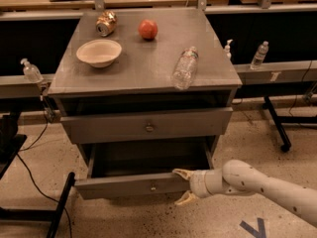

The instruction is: Open middle drawer

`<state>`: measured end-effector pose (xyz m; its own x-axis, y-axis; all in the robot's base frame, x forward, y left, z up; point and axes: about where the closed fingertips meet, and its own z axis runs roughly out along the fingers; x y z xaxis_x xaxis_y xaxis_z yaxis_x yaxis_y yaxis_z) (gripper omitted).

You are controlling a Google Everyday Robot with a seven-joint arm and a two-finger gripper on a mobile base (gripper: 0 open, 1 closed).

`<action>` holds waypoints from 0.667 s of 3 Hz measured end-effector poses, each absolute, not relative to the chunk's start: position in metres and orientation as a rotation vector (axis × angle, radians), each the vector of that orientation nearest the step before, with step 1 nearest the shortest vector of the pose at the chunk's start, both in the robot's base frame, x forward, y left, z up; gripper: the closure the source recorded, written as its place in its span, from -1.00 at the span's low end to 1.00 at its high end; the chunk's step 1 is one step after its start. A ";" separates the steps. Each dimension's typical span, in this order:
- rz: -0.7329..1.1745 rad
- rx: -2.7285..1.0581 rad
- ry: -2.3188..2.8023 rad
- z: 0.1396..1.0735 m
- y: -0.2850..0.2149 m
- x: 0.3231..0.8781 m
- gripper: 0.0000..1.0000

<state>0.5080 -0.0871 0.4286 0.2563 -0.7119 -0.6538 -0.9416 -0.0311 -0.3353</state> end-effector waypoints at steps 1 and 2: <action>0.349 -1.849 1.491 0.449 -0.072 0.507 -0.22; 0.288 -1.930 1.478 0.471 -0.051 0.517 -0.25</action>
Offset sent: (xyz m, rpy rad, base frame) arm 0.0199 0.0540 0.0650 -0.1859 -0.0845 0.0808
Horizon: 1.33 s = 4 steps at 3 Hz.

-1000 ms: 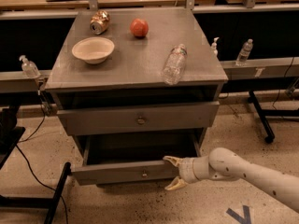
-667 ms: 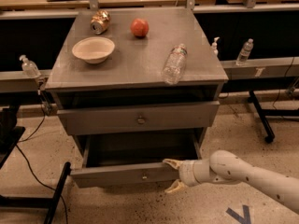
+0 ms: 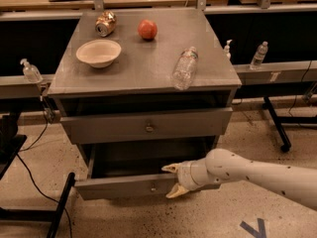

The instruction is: Open middle drawer

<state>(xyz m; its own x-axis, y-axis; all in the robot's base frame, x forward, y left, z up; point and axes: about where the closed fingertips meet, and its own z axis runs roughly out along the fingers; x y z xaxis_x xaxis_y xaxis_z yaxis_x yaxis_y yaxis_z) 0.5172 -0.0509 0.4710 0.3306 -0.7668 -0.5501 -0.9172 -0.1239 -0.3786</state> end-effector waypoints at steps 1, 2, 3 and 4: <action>0.274 -1.976 1.476 0.478 -0.040 0.526 -0.42; 0.296 -1.994 1.512 0.469 -0.039 0.537 -0.44; 0.345 -2.019 1.592 0.439 -0.046 0.547 -0.32; 0.366 -2.056 1.643 0.418 -0.052 0.547 -0.30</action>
Offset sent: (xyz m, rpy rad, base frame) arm 0.0444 0.0005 -0.0264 -0.0777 0.1167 -0.0172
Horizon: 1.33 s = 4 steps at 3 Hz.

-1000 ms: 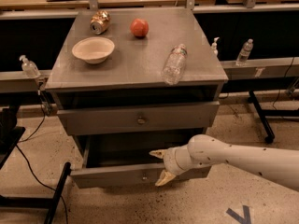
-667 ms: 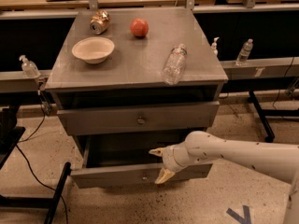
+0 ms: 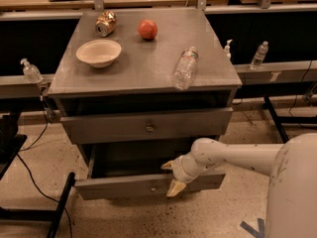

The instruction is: Open middle drawer

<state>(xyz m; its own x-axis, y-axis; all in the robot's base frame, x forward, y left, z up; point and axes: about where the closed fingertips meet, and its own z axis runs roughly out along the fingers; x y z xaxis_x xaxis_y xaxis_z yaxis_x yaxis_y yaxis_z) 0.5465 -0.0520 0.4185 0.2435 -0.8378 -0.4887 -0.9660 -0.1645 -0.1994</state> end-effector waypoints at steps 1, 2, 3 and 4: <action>0.386 -2.093 1.665 0.411 -0.056 0.529 -0.30; 0.394 -2.079 1.708 0.411 -0.069 0.503 -0.28; 0.395 -2.050 1.748 0.413 -0.083 0.480 -0.26; 0.395 -2.050 1.749 0.415 -0.083 0.480 -0.22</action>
Offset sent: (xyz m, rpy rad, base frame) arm -0.0821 -0.0408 -0.0071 -0.0517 0.0838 -0.0549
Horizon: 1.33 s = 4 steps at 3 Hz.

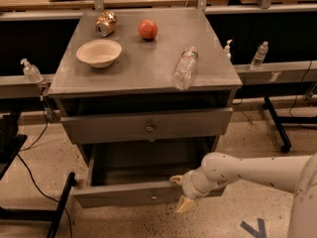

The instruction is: Open middle drawer

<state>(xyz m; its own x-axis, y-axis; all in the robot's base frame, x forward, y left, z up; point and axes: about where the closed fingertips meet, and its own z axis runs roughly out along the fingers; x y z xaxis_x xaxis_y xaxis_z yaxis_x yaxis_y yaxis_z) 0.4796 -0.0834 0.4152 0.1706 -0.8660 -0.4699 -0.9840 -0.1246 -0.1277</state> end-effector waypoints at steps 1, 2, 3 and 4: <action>0.395 -2.049 1.749 0.415 -0.083 0.479 -0.18; 0.403 -2.024 1.769 0.417 -0.087 0.465 -0.14; 0.403 -2.024 1.770 0.417 -0.087 0.465 -0.16; 0.403 -2.023 1.769 0.417 -0.087 0.465 -0.23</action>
Offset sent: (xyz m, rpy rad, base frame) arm -0.1156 -0.0281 0.0131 0.0677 0.0556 -0.1833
